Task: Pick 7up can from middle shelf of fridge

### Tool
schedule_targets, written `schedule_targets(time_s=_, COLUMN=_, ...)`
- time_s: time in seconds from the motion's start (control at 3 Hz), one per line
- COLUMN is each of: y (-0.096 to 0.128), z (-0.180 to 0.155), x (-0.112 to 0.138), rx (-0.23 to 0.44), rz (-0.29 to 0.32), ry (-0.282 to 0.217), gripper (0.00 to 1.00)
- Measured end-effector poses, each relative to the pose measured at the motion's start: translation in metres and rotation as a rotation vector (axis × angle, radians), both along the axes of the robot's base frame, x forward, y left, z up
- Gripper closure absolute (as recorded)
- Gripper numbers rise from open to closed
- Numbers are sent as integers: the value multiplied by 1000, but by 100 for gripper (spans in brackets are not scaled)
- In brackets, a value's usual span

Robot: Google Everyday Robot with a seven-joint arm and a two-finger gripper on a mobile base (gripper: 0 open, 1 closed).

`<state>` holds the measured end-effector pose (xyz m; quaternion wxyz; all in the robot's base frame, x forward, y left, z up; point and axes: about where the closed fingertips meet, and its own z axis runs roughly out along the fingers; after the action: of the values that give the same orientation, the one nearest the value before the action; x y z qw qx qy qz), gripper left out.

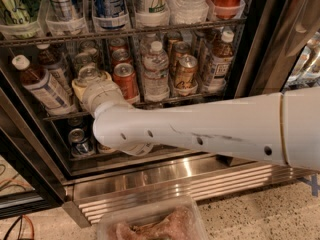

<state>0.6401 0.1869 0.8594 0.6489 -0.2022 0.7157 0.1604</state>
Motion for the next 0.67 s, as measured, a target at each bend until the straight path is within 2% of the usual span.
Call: schedule_targets(time_s=0.67, y=-14, z=22, x=-33, rx=190, rz=5, ry=-34, gripper=100)
